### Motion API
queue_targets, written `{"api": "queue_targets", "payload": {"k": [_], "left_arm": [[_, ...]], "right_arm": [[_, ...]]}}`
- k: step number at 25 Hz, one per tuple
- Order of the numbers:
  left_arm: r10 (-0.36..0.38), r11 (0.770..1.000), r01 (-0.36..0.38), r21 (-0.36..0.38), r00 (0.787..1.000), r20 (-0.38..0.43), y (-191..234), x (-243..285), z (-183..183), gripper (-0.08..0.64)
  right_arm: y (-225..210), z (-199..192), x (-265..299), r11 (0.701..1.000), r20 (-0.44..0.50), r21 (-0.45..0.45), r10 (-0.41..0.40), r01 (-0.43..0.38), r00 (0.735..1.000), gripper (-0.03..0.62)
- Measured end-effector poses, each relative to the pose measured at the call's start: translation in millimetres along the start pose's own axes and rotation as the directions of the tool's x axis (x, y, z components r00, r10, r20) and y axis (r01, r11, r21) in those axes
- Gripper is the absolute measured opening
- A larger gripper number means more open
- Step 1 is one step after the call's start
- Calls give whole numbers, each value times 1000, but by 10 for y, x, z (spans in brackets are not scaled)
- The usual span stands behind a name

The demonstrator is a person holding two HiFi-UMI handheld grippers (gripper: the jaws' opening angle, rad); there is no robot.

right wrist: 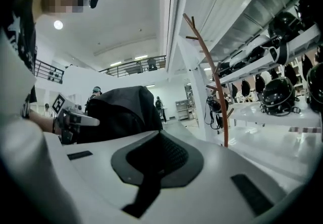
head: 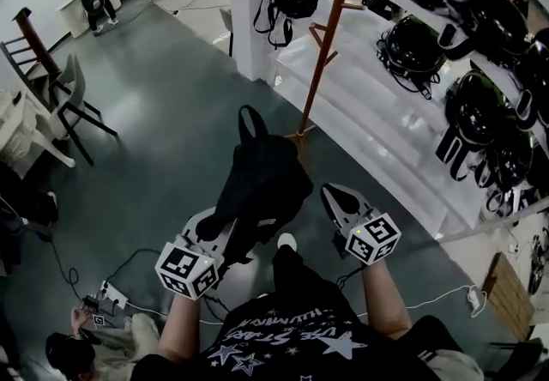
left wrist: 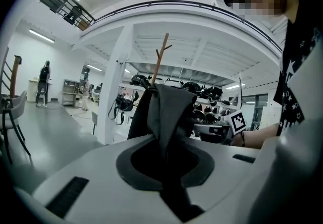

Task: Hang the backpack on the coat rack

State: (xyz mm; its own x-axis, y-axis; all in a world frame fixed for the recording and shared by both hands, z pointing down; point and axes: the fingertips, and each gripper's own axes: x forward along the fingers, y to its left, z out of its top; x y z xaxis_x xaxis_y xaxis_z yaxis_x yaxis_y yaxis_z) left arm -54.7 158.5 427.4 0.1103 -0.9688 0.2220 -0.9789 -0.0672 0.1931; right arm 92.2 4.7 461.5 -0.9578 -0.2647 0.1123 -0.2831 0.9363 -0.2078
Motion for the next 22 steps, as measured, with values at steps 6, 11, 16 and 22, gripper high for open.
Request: {"api": "queue_targets", "payload": {"k": [6,11,16,22], "left_arm": [[-16,1000,16,3,1000,-19,391,690,260,49],[-36,999,36,15,999,-10,651,1330,527,49],[-65,997,65,33,998,-19,793,1914,690,49],[-121,992,123,37,992,-33,869,2385,843,49]], "right_arm": [[-738,179,565,1000,-1,-5,-24,24,1000,12],[-1248,345,904,1000,13,5,-24,24,1000,12],[-1689,445,1100,1000,28,8,-23,23,999,12],[-2108,667,1247,998,71,4,-62,62,996,12]]}}
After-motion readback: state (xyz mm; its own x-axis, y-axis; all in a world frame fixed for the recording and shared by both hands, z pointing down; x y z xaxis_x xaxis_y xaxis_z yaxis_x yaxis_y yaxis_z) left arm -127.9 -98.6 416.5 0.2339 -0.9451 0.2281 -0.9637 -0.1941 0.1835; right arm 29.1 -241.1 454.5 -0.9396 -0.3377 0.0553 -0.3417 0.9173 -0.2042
